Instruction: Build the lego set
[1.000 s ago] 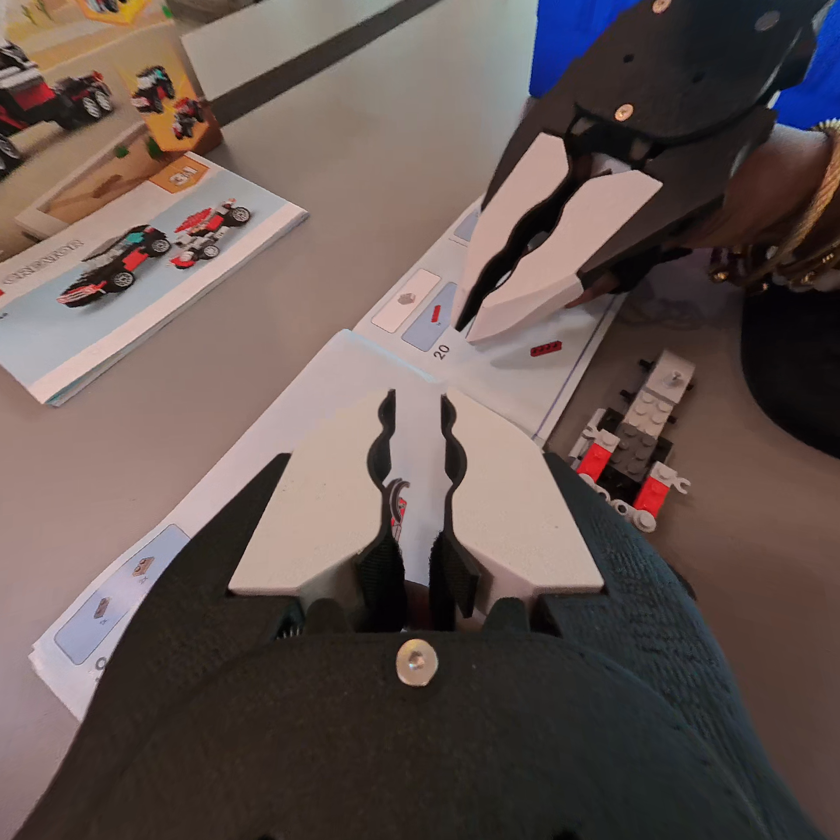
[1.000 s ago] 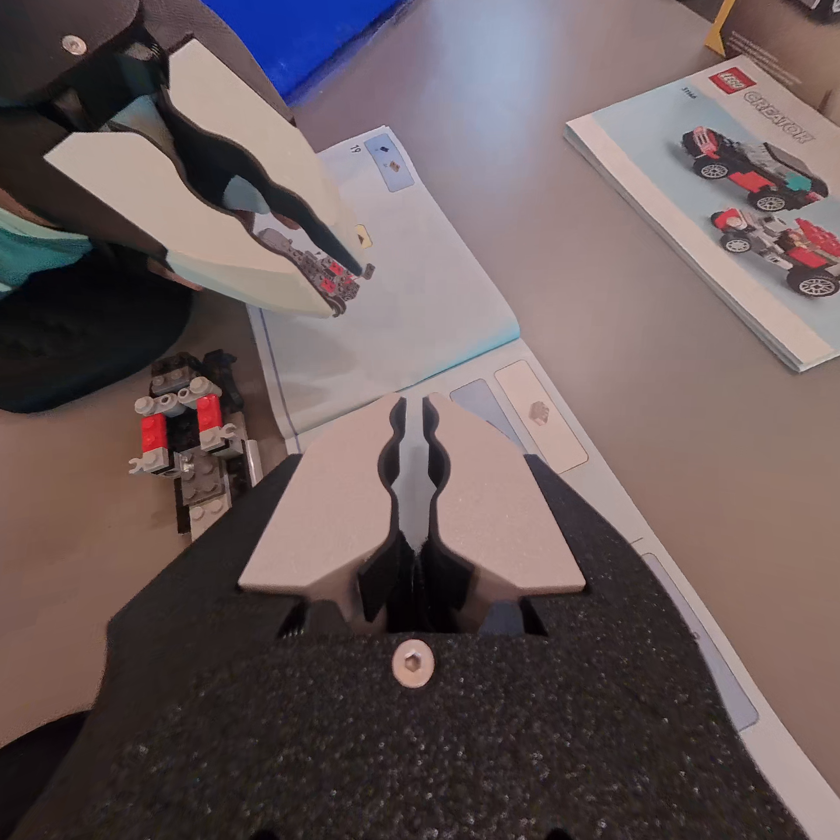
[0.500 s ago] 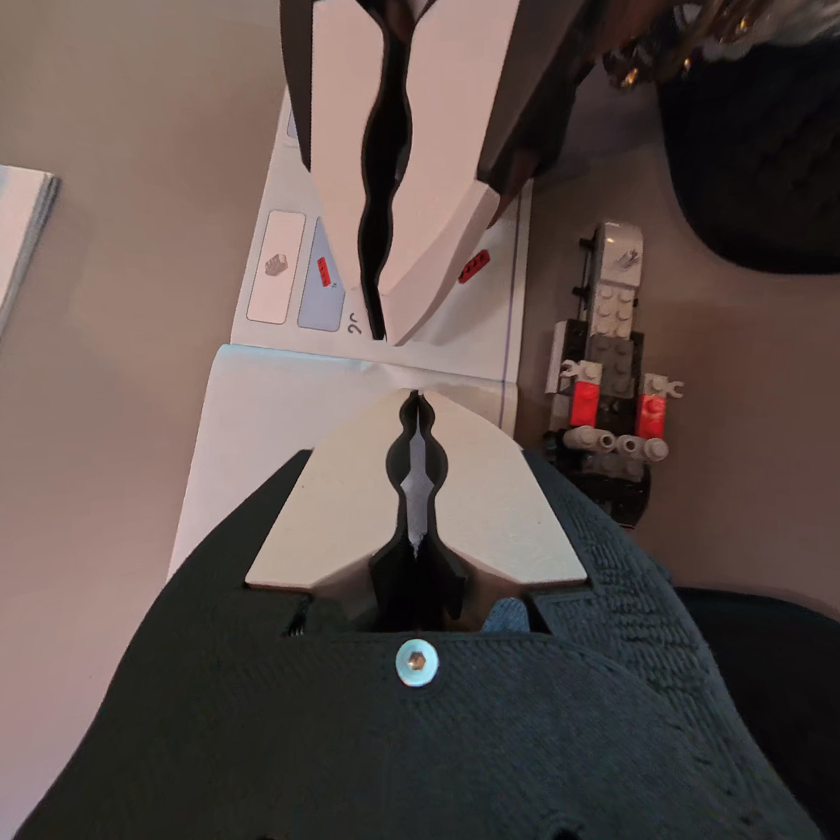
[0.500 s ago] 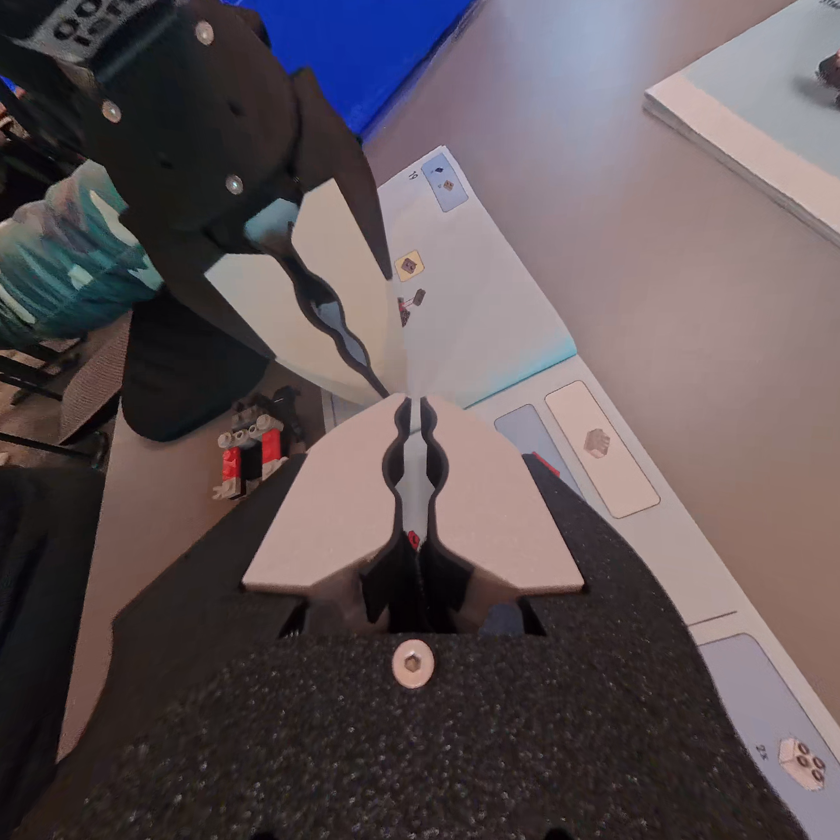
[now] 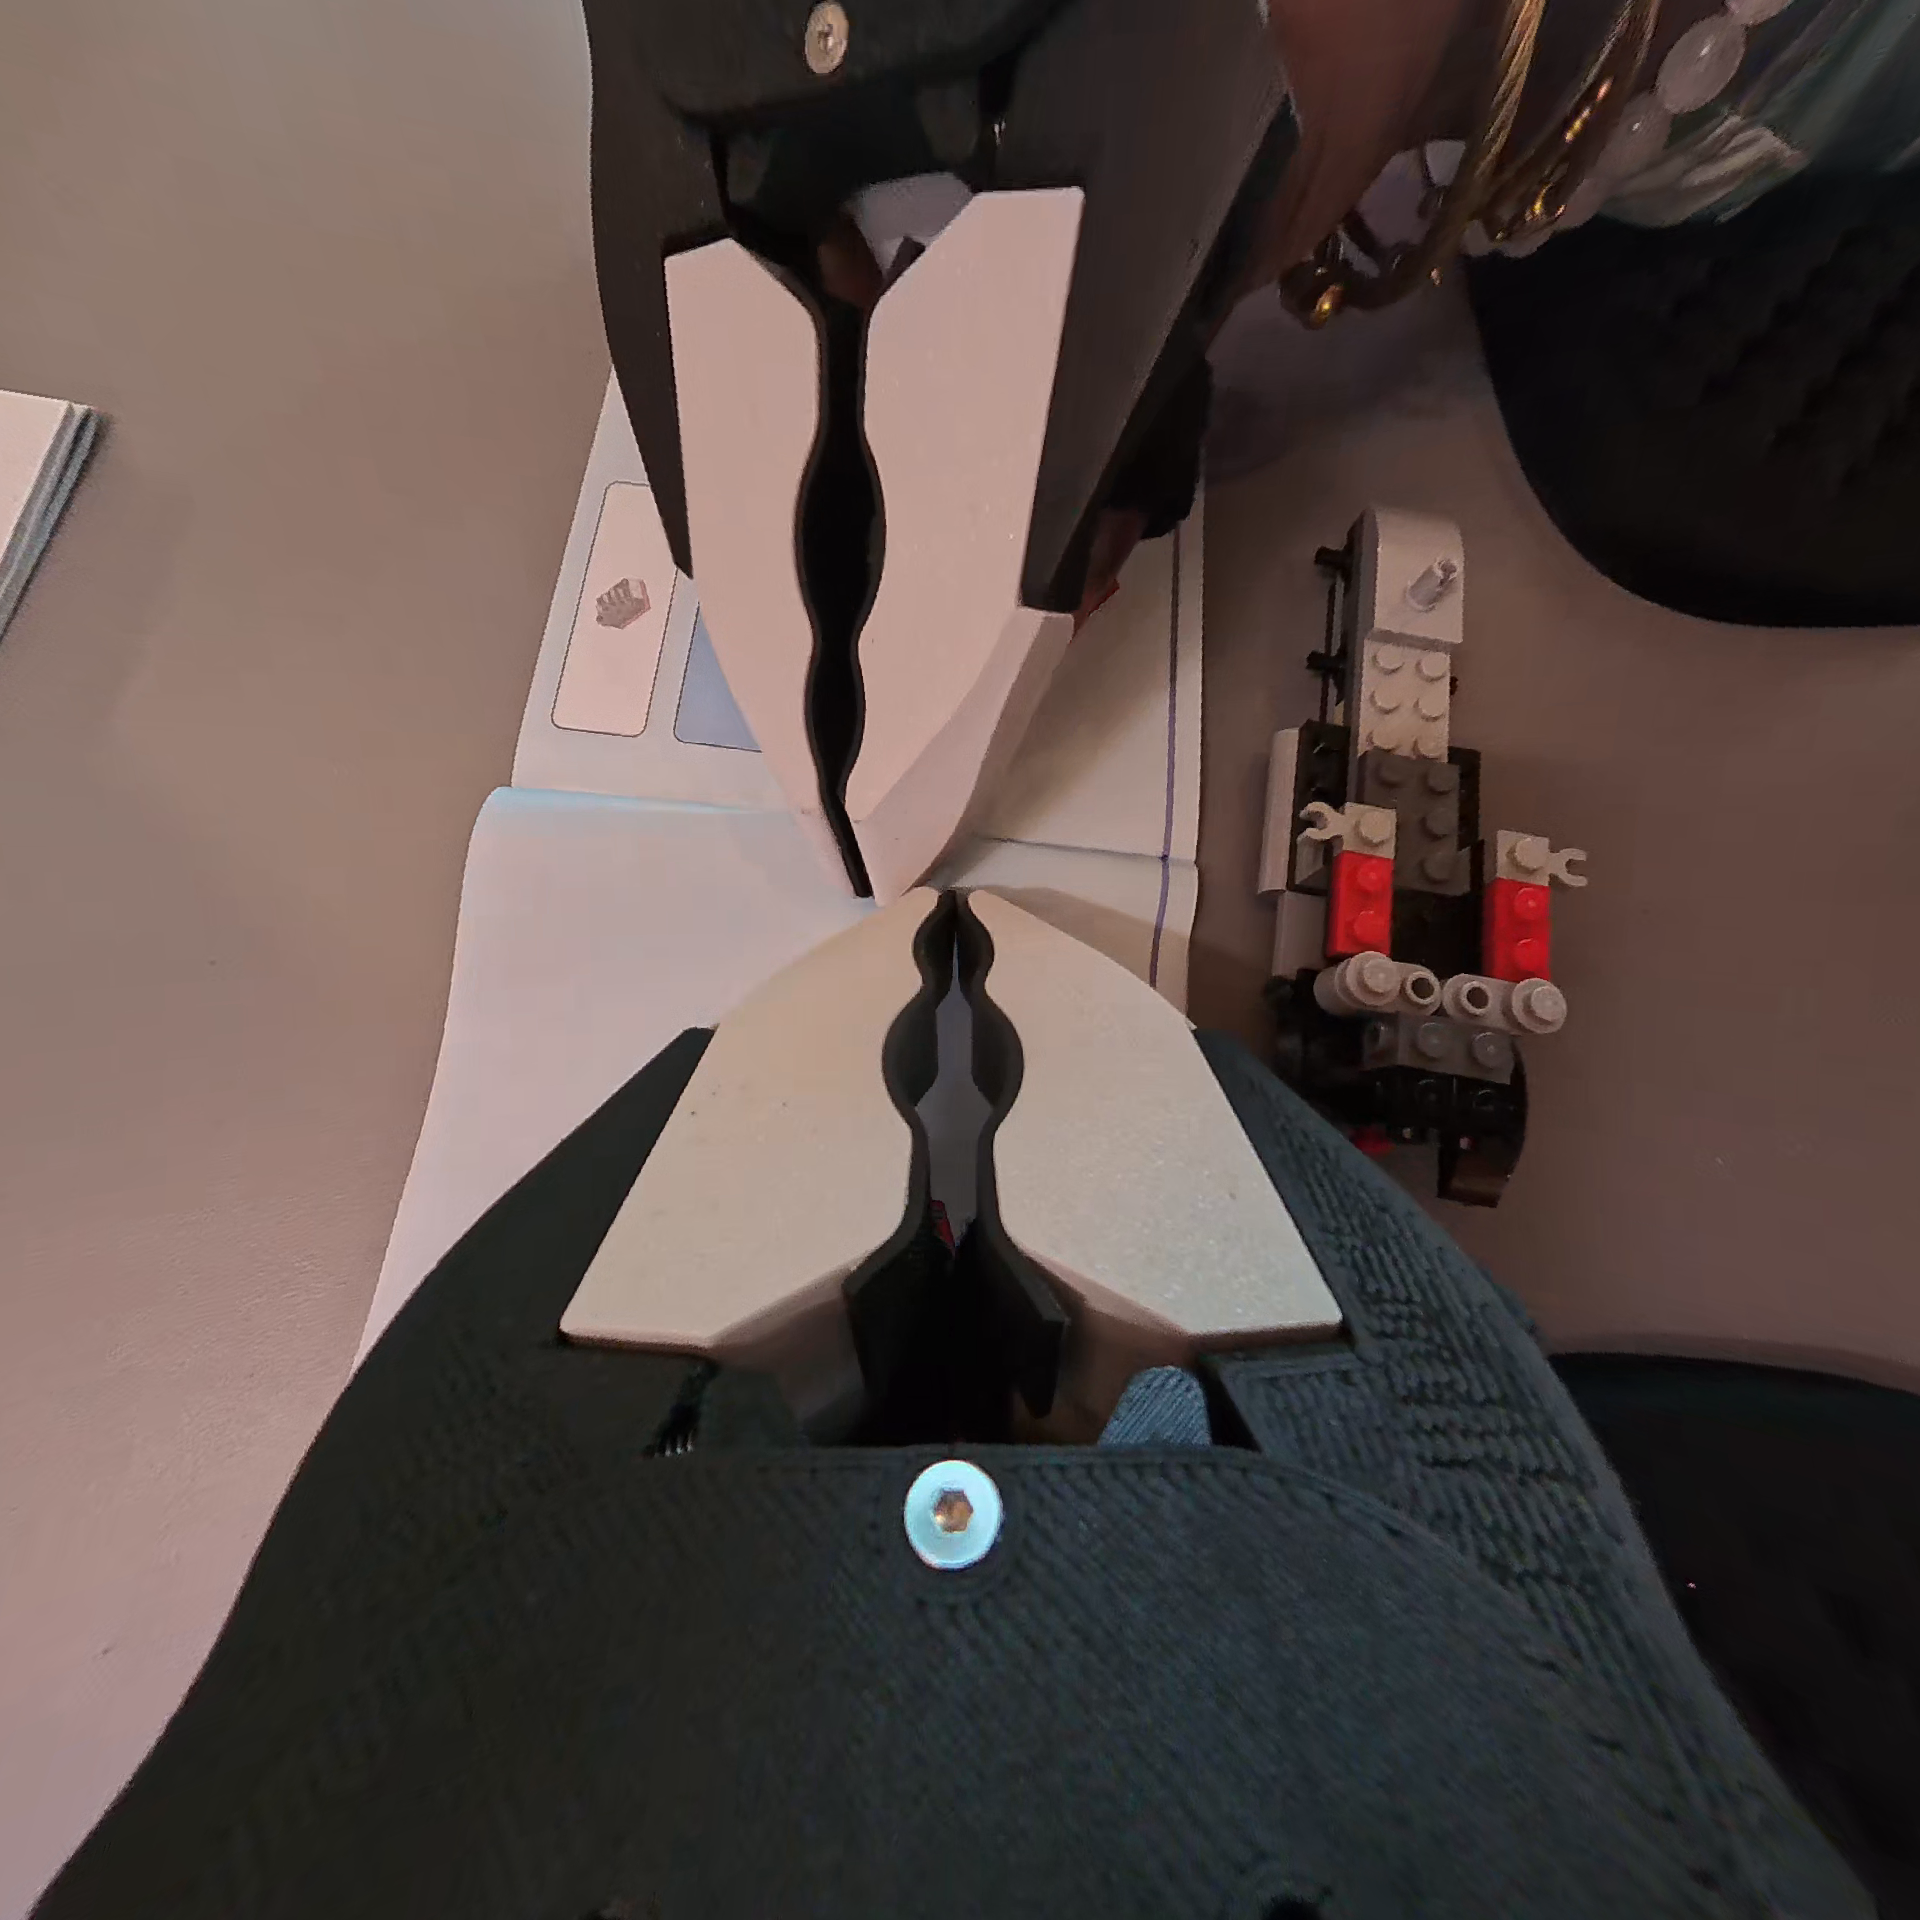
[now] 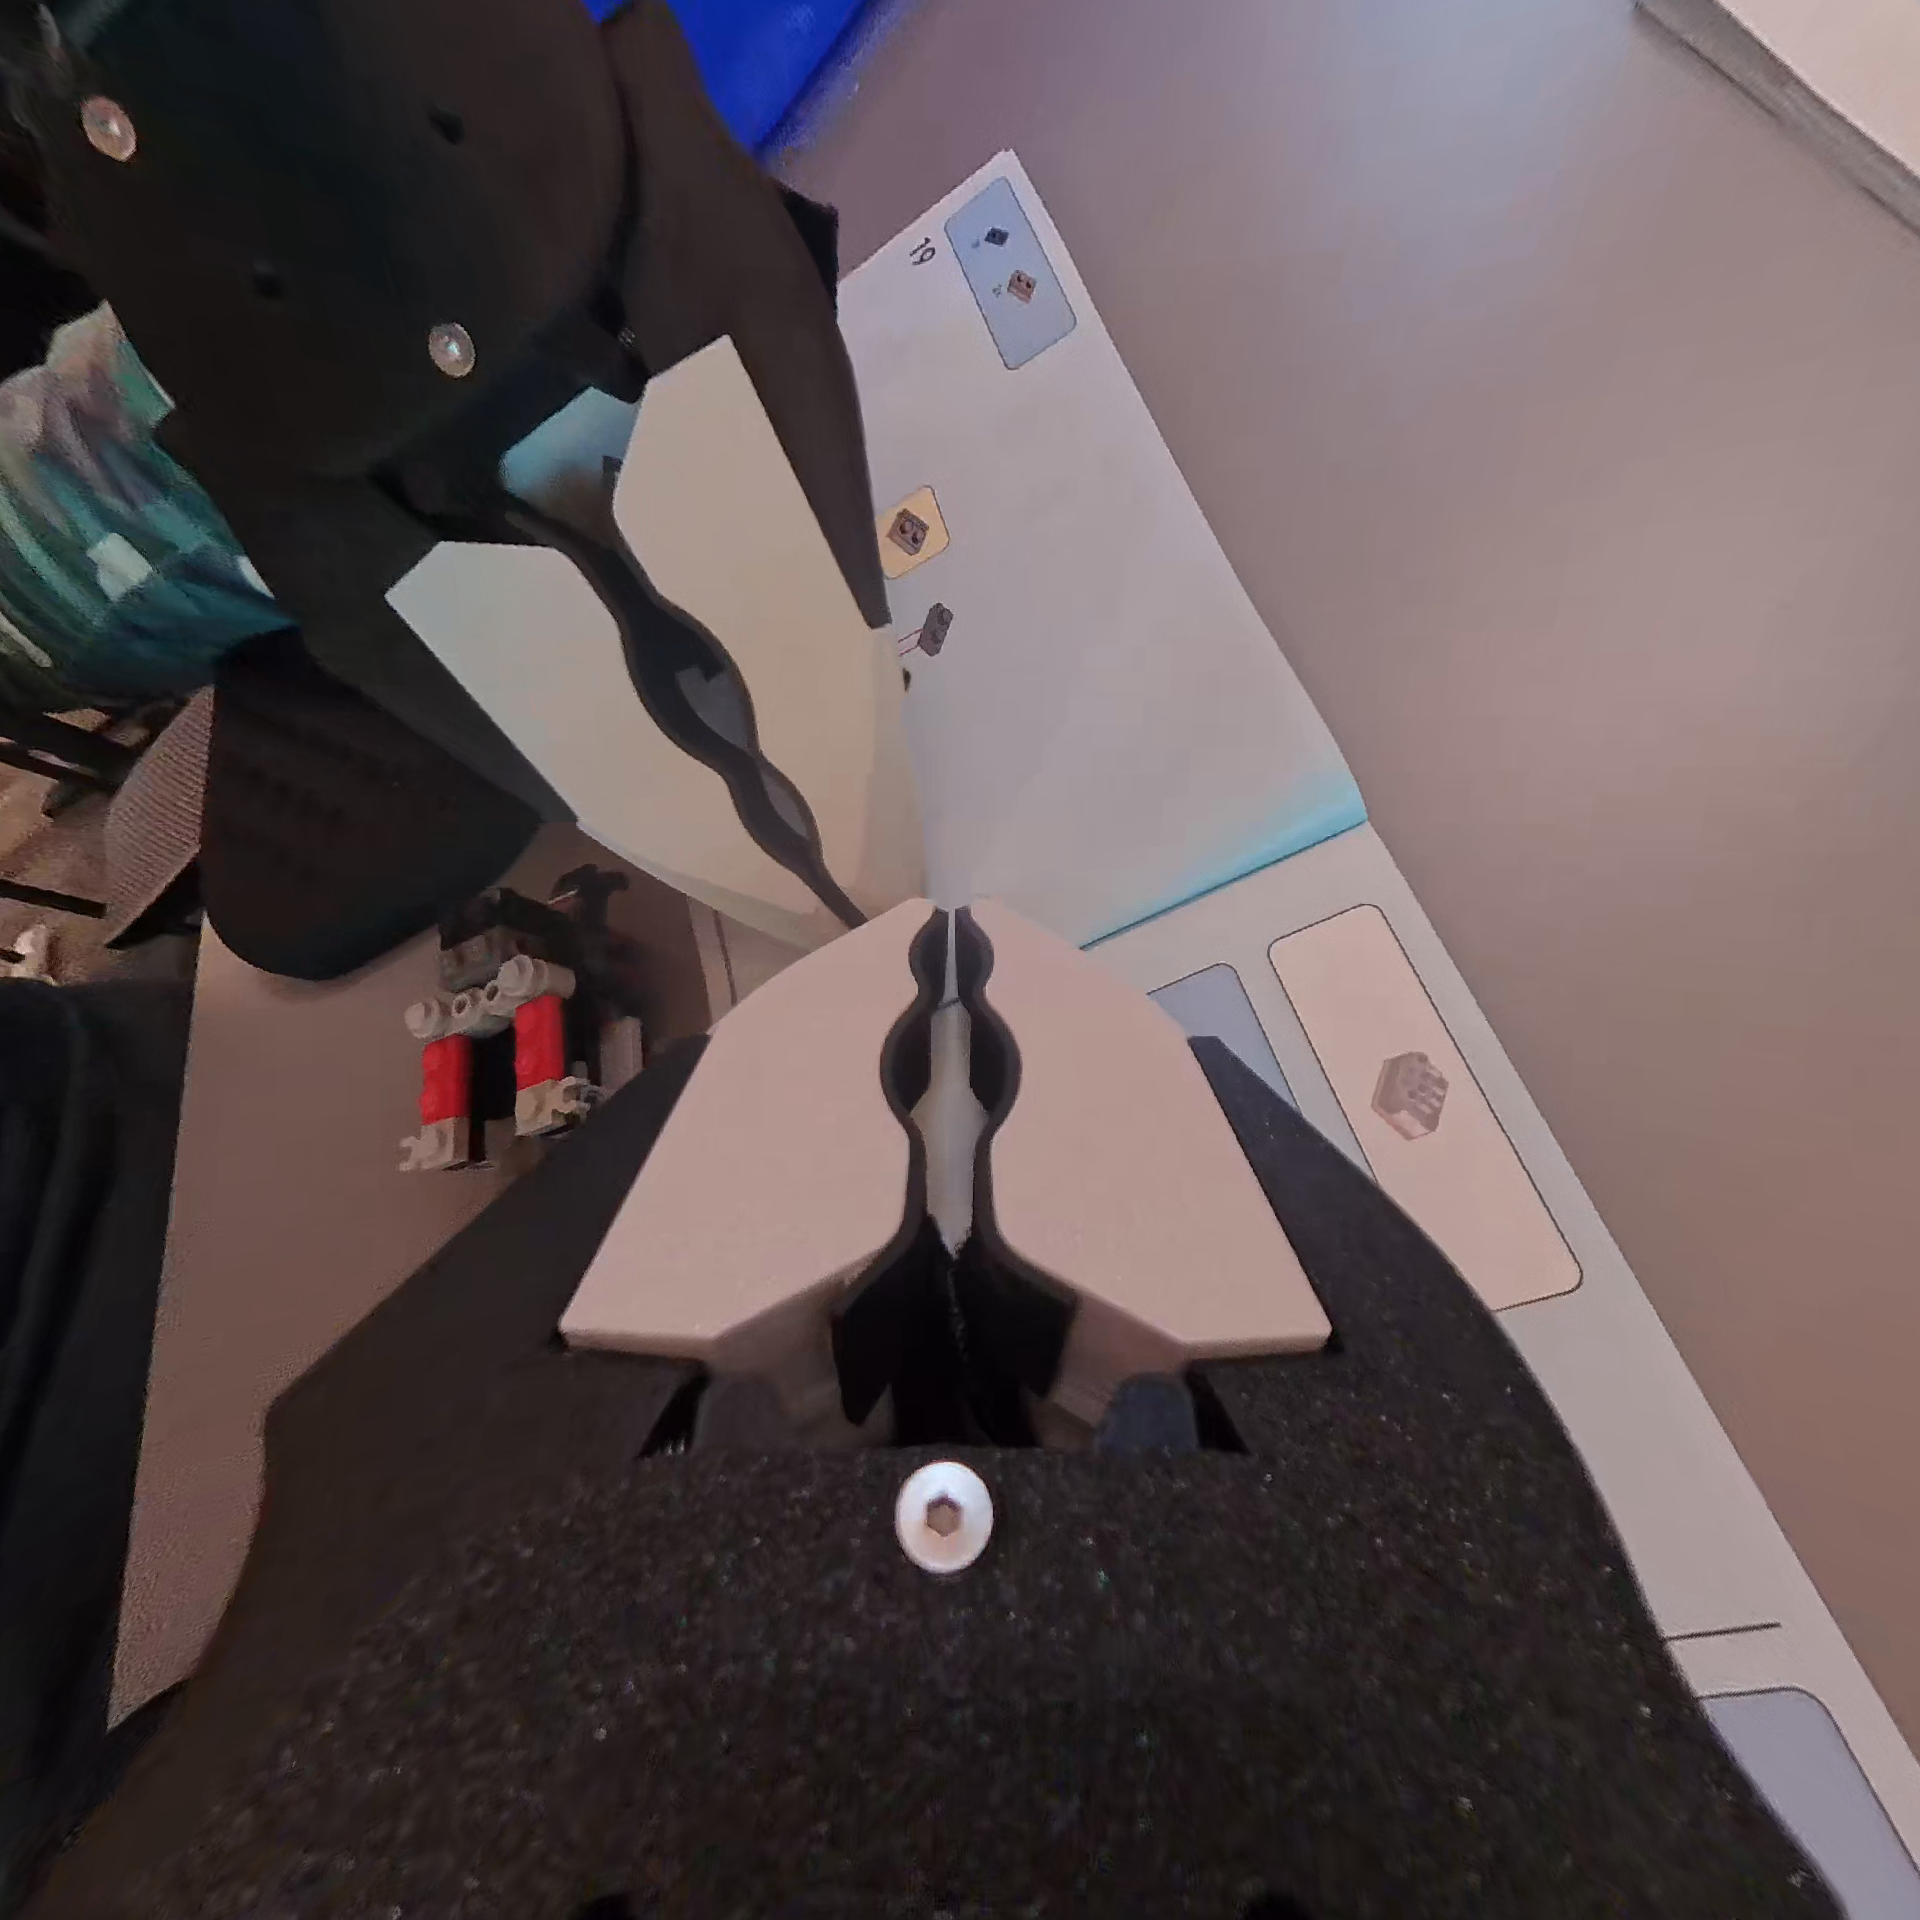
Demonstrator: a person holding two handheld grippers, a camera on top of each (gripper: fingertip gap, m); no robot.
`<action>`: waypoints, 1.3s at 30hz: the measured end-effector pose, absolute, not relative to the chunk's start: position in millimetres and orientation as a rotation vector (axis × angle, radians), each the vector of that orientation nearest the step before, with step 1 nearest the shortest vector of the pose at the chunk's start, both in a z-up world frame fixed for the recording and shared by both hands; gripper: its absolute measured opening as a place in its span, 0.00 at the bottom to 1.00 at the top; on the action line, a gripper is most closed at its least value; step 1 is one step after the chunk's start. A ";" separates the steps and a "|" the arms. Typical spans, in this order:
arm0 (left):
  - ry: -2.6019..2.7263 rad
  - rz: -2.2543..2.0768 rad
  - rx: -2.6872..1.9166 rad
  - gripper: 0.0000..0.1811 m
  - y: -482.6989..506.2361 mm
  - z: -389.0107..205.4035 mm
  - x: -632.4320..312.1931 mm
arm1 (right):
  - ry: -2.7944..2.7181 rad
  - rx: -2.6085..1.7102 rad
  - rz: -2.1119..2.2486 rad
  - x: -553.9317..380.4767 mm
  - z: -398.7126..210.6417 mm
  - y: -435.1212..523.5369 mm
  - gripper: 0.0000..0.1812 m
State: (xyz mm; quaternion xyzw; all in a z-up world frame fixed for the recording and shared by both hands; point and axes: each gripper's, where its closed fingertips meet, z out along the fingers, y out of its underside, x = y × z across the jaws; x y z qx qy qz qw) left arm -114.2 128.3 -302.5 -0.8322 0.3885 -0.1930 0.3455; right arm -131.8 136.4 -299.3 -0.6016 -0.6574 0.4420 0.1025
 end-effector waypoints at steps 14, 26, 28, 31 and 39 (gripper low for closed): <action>1.020 -0.463 -2.144 0.00 128.4 -302.5 -114.3 | -1.936 -1.786 1.318 -132.3 -299.5 136.5 0.00; 1.103 -0.488 -2.107 0.00 126.3 -300.1 -108.0 | -1.942 -1.776 1.310 -131.2 -299.7 136.8 0.00; 1.124 -0.580 -2.108 0.00 120.6 -298.3 -96.9 | -1.953 -1.761 1.299 -128.4 -299.7 136.0 0.00; 1.130 -0.562 -2.129 0.00 118.5 -302.3 -94.8 | -1.954 -1.773 1.310 -128.6 -300.2 136.0 0.00; 1.043 -0.616 -2.162 0.00 118.0 -302.8 -95.4 | -1.941 -1.837 1.343 -128.8 -300.2 136.0 0.00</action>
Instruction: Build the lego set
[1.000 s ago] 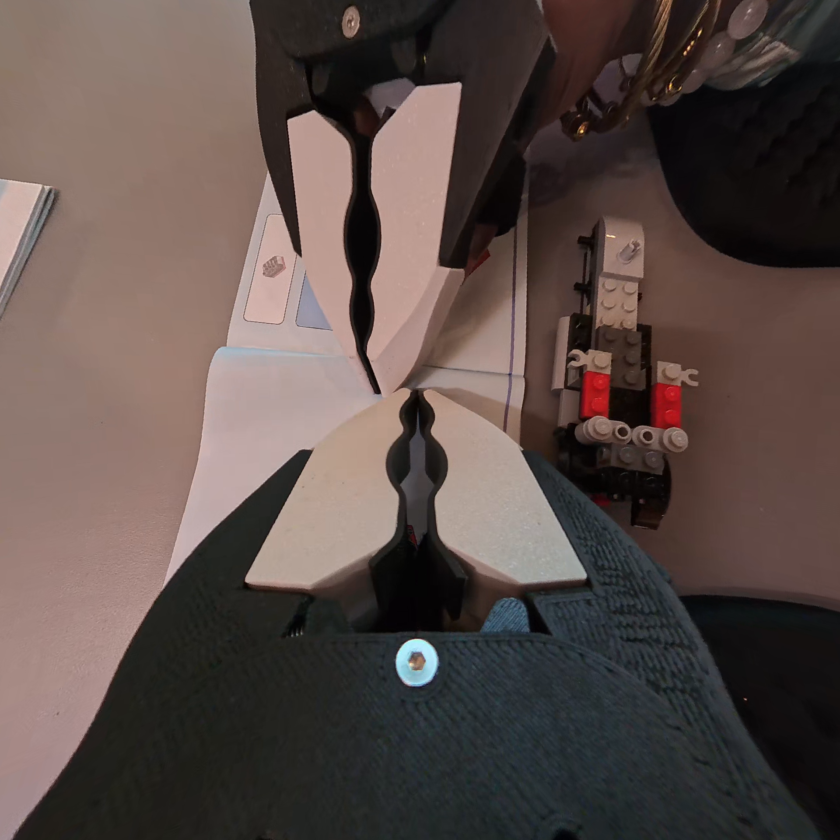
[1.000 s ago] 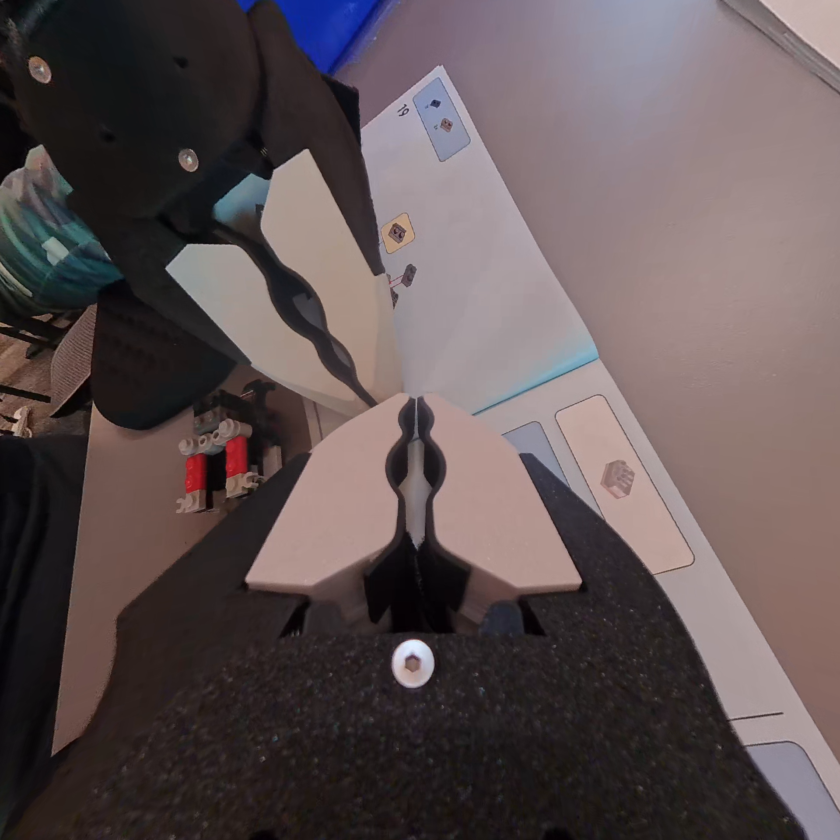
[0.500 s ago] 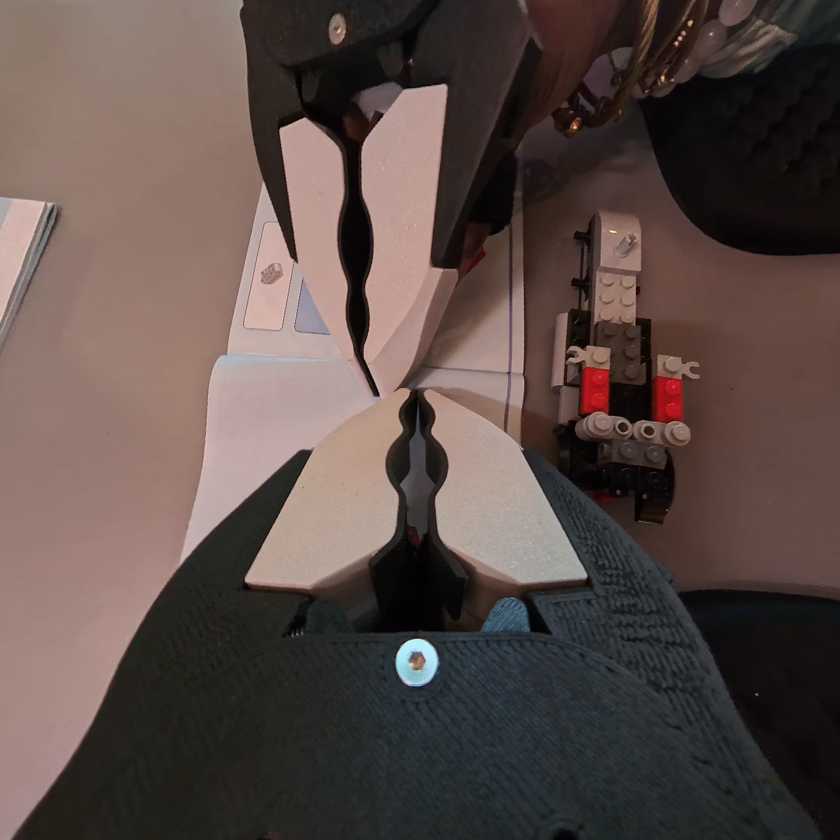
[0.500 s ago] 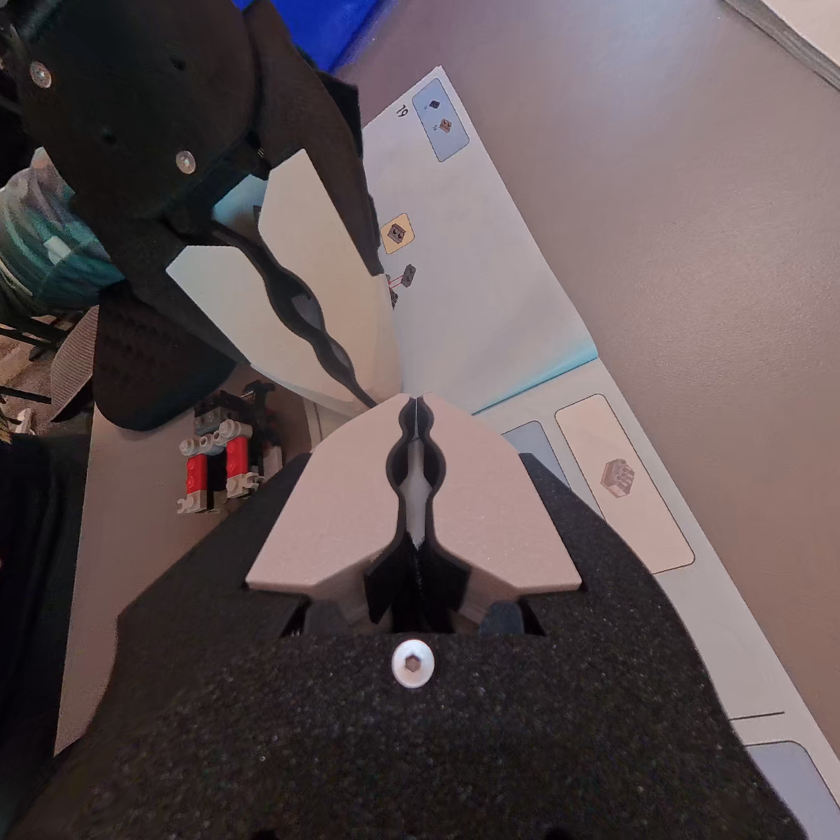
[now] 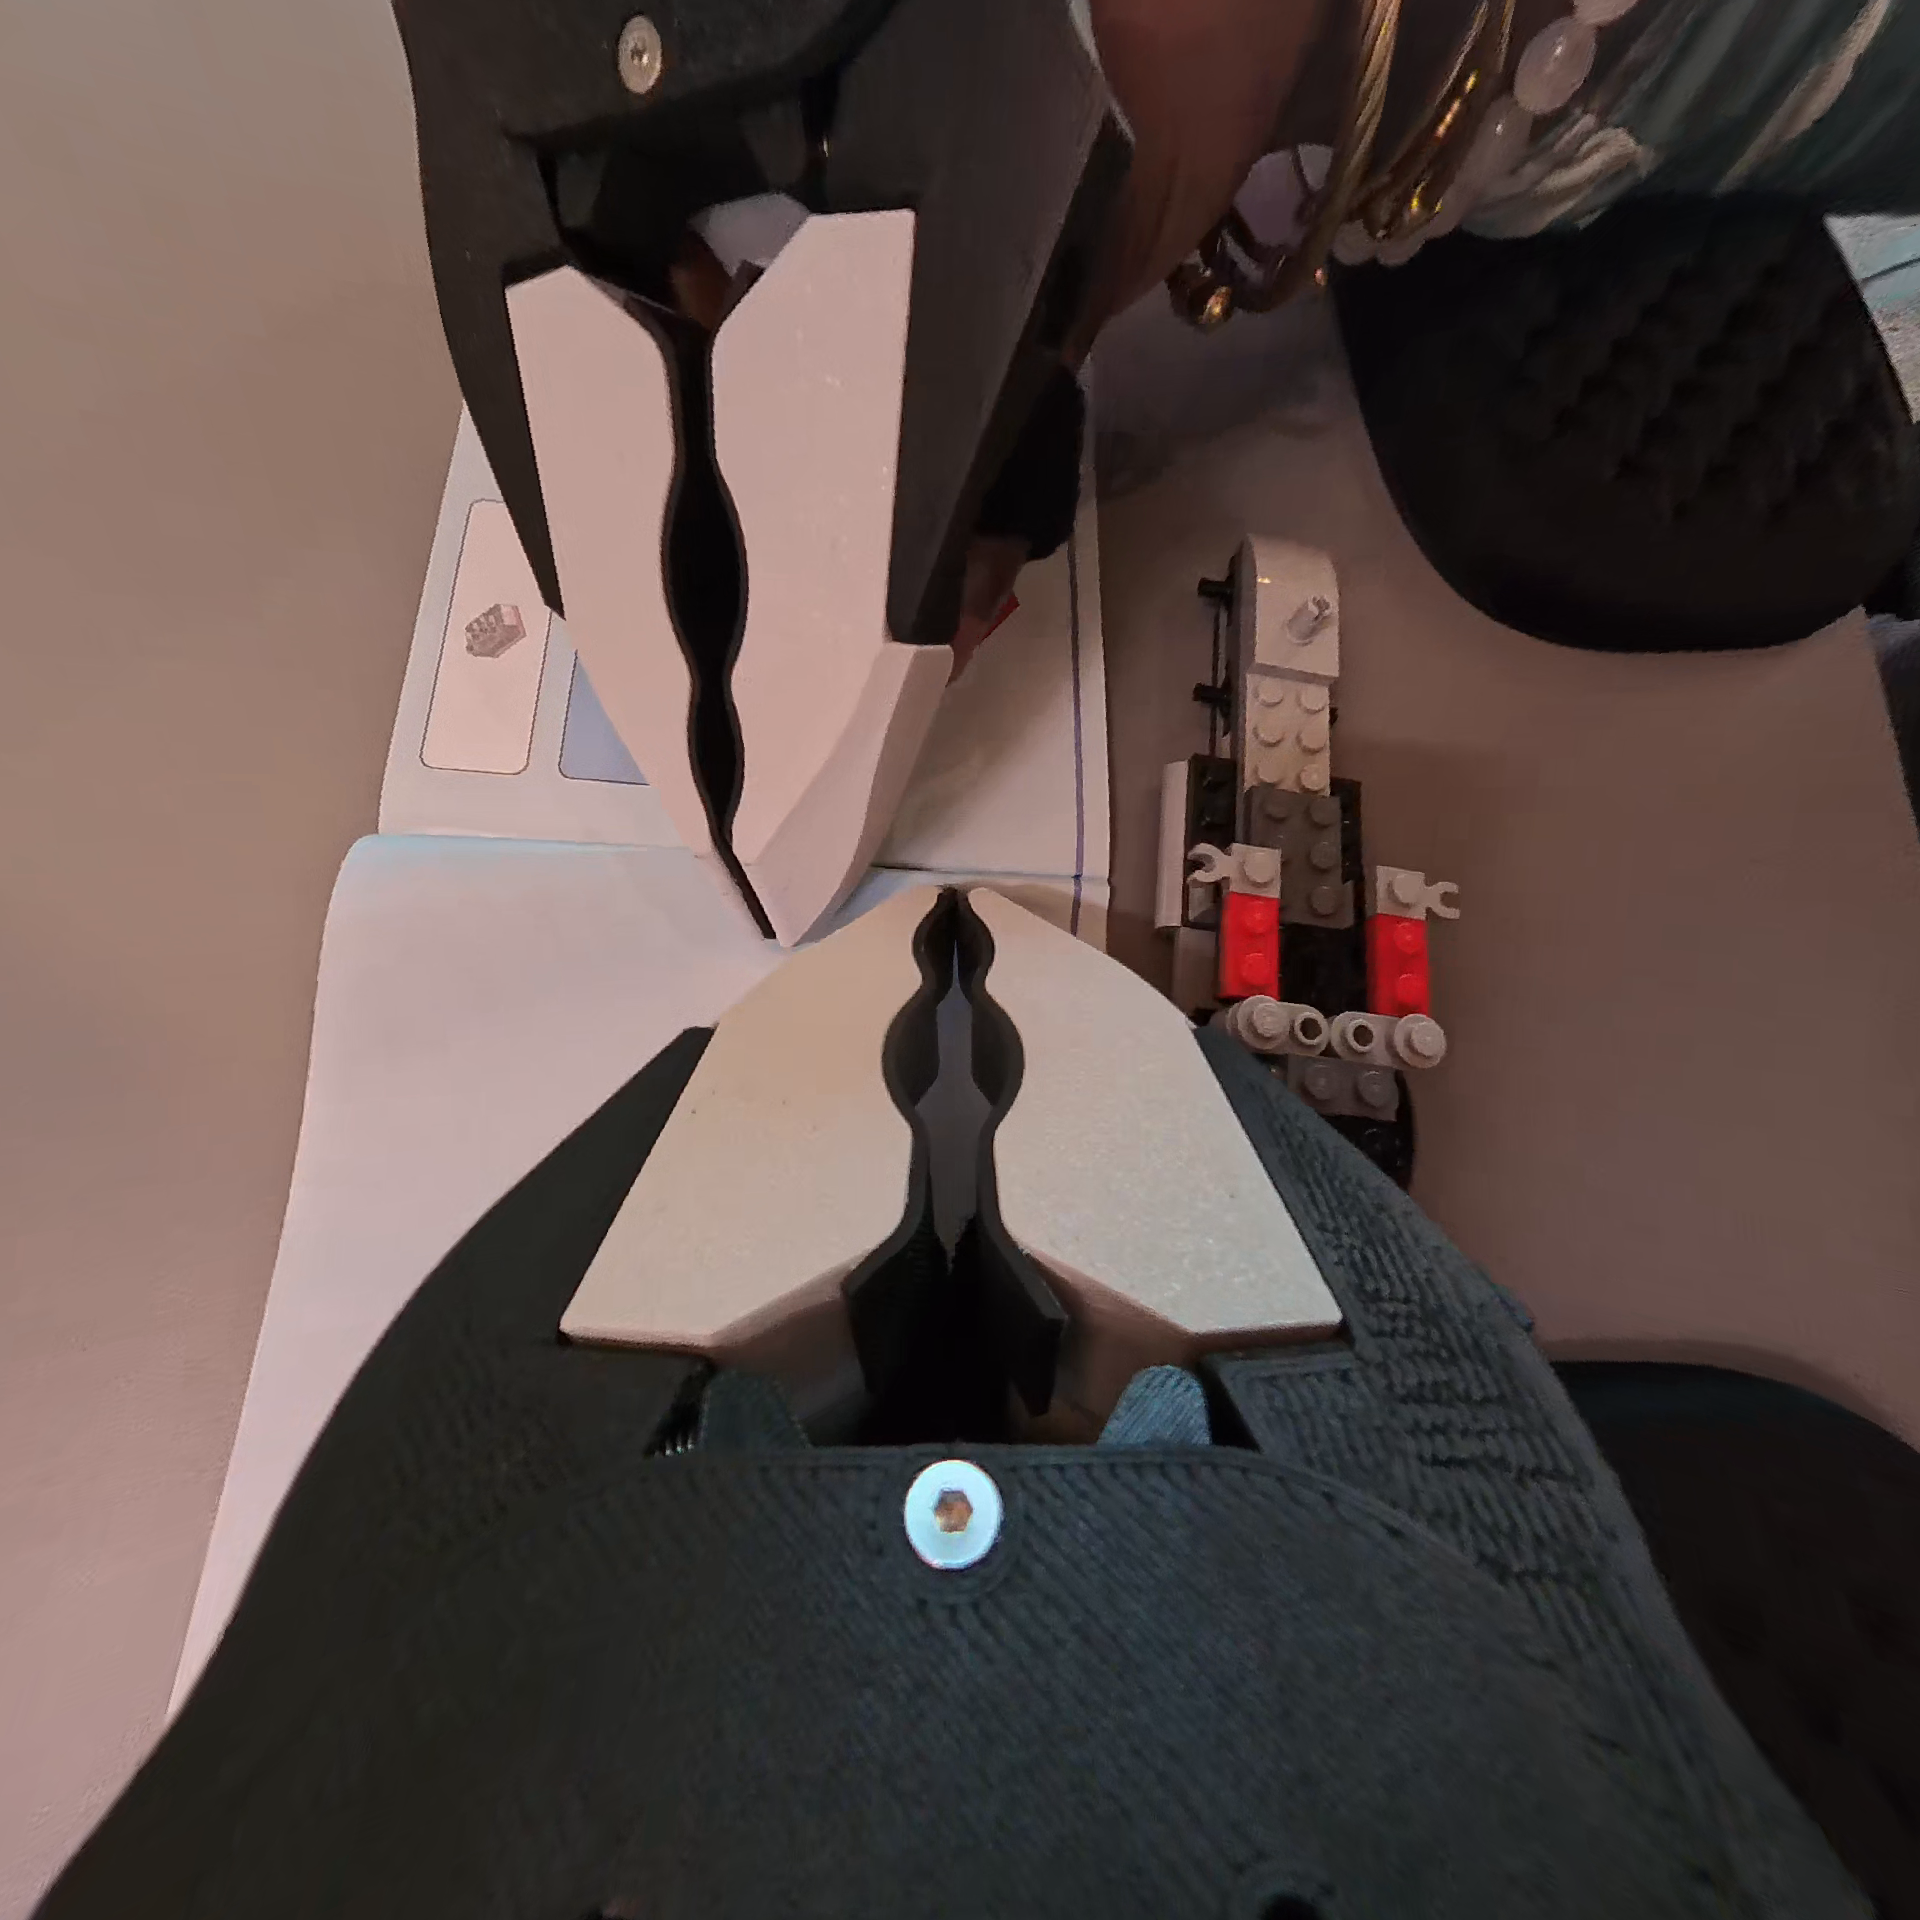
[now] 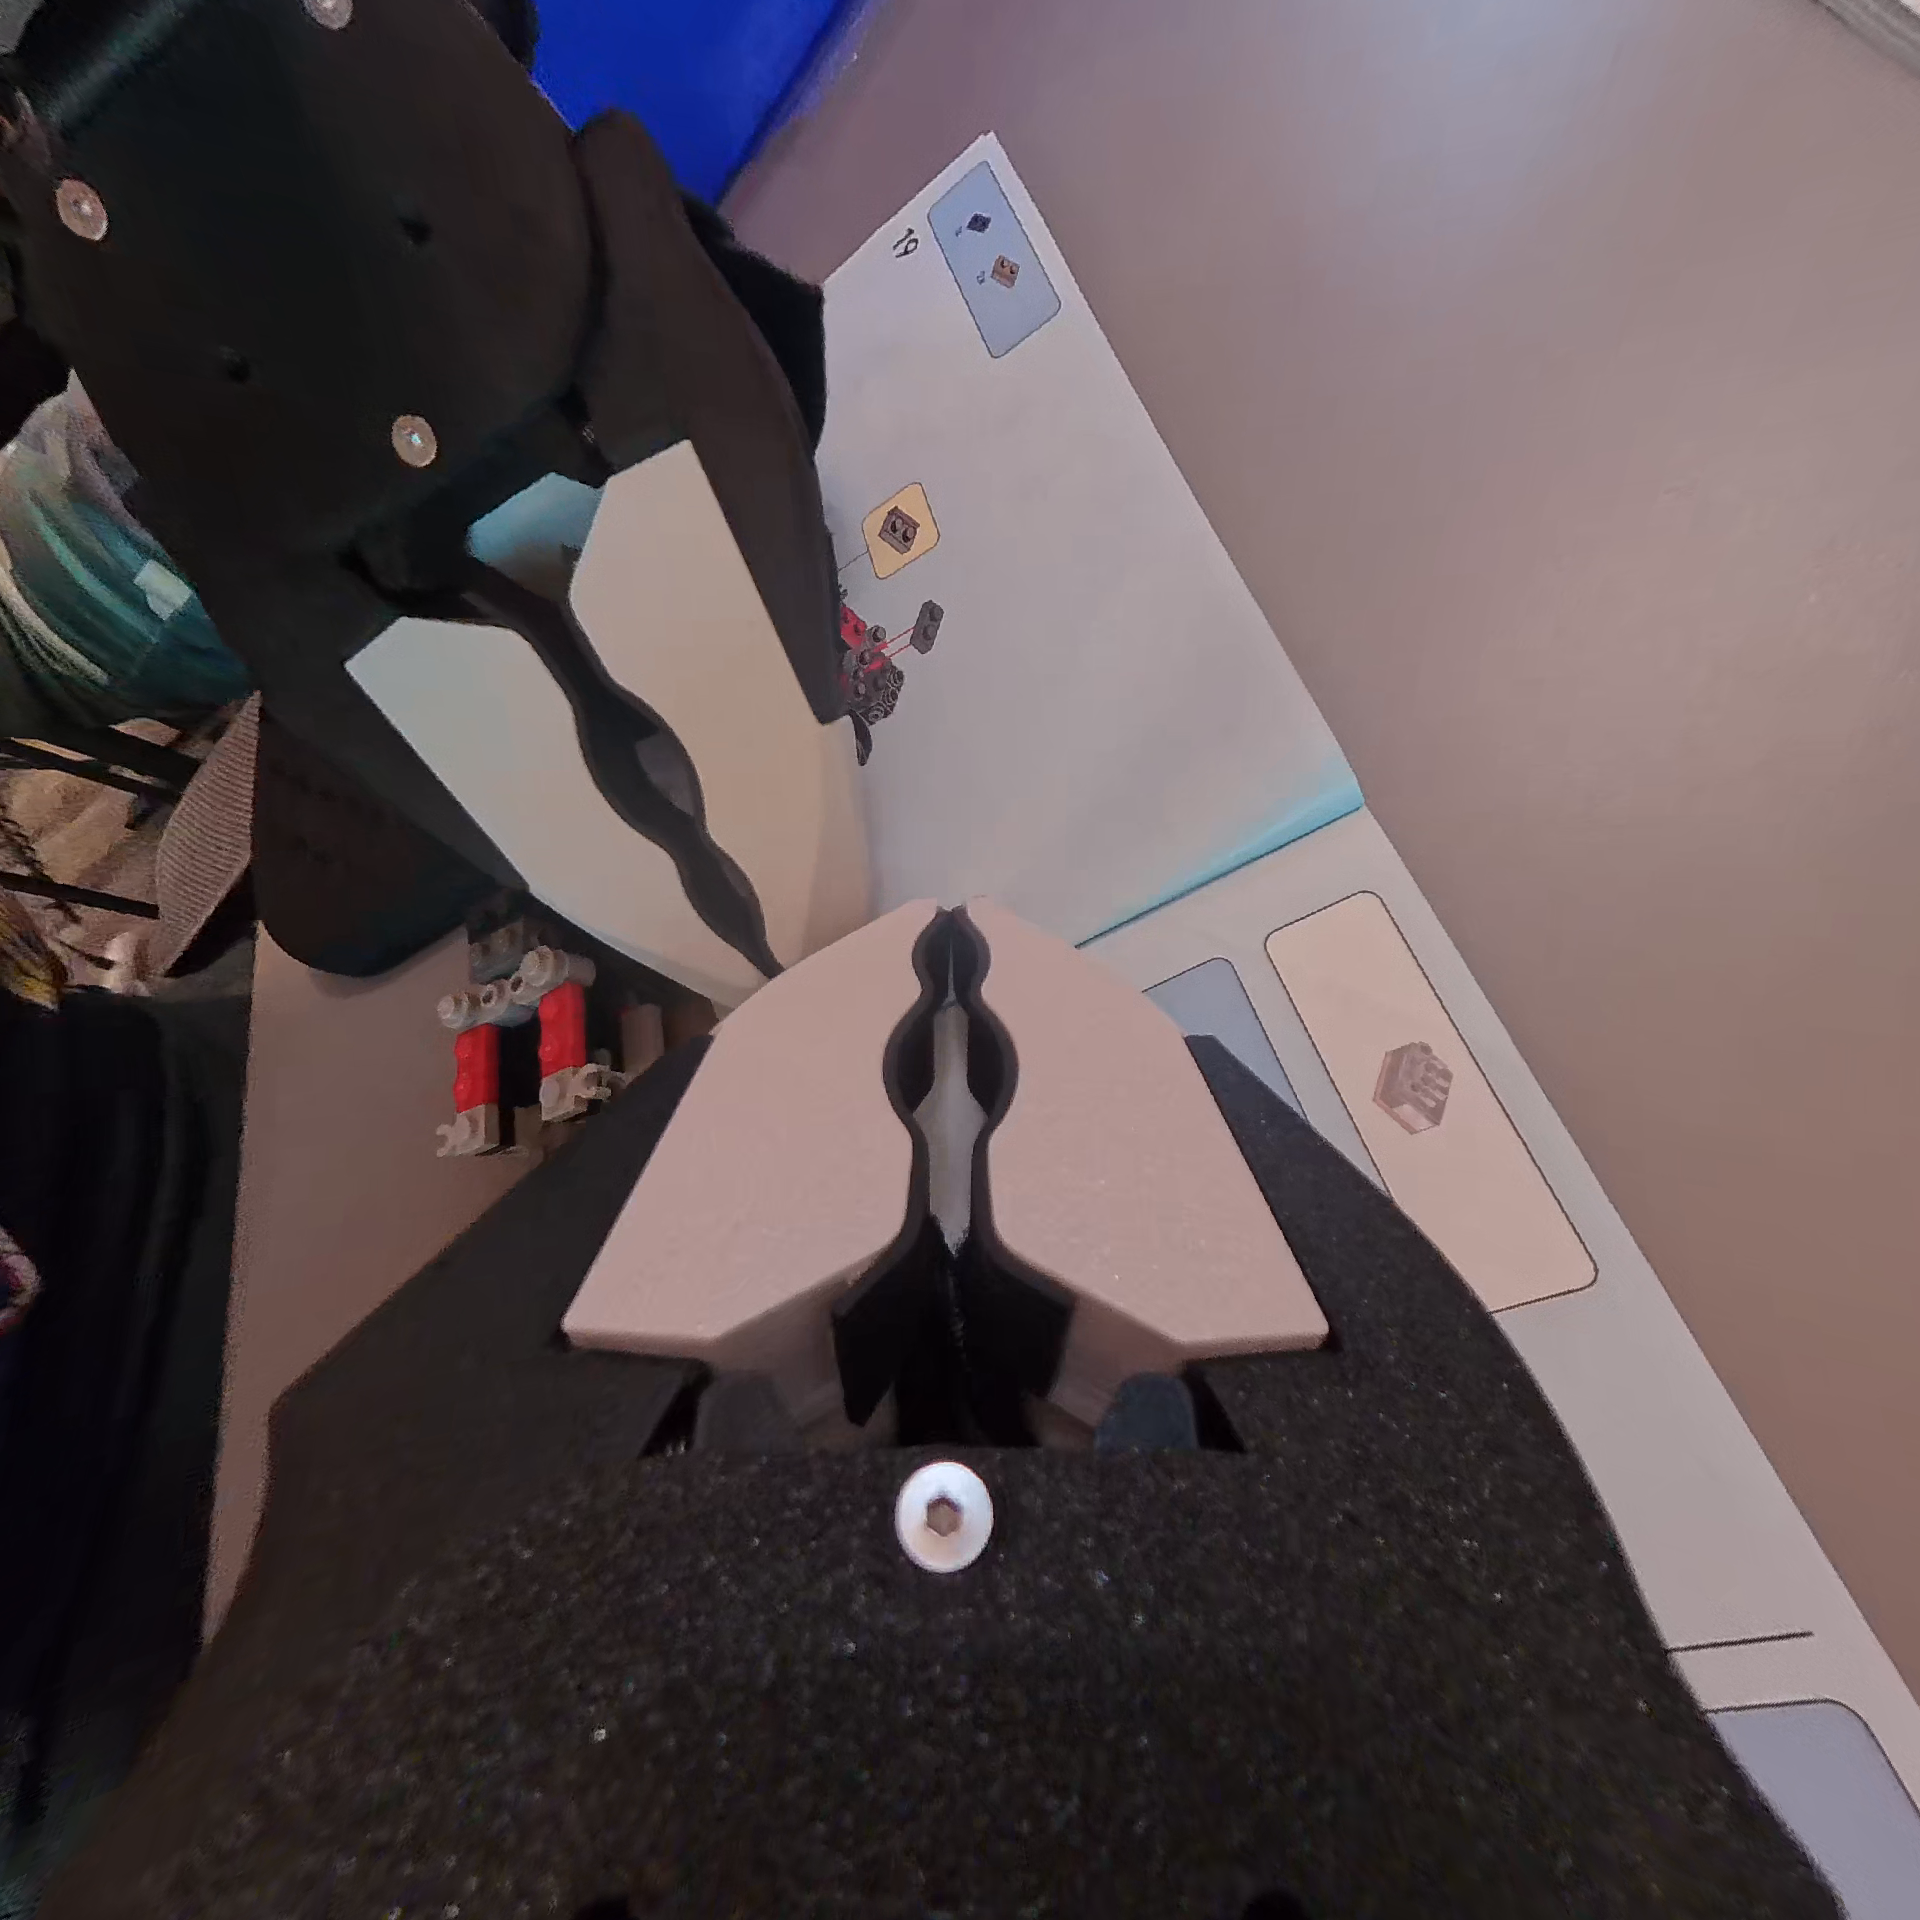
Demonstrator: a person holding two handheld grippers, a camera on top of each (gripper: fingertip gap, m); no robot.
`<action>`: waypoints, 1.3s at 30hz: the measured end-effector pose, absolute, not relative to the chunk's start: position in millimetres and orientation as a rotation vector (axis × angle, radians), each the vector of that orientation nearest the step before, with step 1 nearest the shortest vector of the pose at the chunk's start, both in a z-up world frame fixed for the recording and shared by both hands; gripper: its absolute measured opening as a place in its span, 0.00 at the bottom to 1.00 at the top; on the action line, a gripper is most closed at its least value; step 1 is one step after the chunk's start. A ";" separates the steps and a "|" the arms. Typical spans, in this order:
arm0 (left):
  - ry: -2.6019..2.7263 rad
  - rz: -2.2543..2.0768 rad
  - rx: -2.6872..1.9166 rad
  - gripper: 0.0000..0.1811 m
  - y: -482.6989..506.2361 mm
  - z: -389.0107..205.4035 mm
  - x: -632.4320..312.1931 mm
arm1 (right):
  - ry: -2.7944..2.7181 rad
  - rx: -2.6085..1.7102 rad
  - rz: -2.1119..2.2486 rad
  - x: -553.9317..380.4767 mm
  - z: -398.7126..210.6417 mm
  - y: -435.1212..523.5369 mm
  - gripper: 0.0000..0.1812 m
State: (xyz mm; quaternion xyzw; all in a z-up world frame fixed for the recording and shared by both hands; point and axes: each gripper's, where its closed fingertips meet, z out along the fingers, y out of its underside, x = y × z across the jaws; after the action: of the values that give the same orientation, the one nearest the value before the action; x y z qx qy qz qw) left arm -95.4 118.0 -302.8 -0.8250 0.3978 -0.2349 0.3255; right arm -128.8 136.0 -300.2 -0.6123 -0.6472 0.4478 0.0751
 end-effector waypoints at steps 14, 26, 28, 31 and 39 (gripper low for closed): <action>1.056 -0.578 -2.144 0.00 118.1 -302.8 -95.4 | -1.615 -1.980 1.598 -130.5 -266.0 182.0 0.00; 1.061 -0.570 -2.139 0.00 117.8 -302.9 -95.4 | -1.660 -2.133 1.451 -163.5 -299.5 206.5 0.00; 1.065 -0.581 -2.140 0.00 117.3 -302.6 -95.3 | -1.637 -2.091 1.439 -159.7 -290.1 211.6 0.00; 1.007 -0.590 -2.091 0.00 125.9 -288.5 -103.2 | -1.707 -2.025 1.540 -131.9 -269.7 172.4 0.00; 0.947 -0.520 -2.094 0.00 170.4 -276.5 -117.7 | -1.851 -2.057 1.573 -118.2 -285.5 115.2 0.00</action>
State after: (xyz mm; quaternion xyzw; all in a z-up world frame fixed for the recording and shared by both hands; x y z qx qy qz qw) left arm -117.7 170.4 -276.5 -0.8210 0.3714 -0.2039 0.3827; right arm -118.2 115.2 -285.5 -0.6462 -0.5814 0.4939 -0.0209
